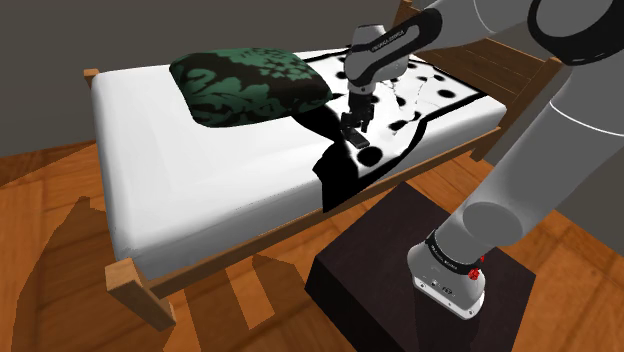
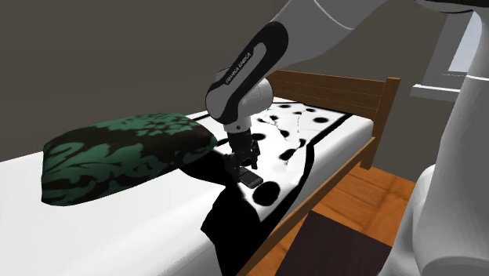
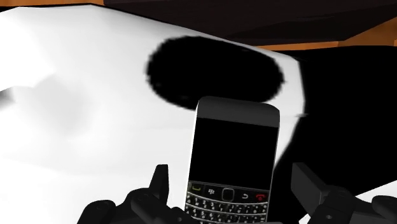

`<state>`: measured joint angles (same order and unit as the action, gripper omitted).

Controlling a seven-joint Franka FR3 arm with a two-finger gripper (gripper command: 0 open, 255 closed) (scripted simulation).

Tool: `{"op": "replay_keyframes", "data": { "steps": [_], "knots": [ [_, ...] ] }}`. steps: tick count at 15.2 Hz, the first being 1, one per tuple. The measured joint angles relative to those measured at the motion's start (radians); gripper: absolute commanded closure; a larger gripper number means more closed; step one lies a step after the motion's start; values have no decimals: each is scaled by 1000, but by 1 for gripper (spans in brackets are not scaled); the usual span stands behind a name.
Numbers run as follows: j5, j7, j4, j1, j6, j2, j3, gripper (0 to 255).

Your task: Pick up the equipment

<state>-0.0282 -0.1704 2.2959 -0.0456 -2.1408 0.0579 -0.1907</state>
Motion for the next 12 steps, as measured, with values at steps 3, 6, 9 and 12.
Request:
{"op": "replay_keyframes", "data": {
  "steps": [3,6,9,12],
  "knots": [
    [2,-1,4,0,-16,12,0,255],
    [3,0,4,0,-17,12,0,255],
    [3,0,5,0,-18,11,0,255],
    [3,-1,5,0,-18,11,0,255]
  ]
}}
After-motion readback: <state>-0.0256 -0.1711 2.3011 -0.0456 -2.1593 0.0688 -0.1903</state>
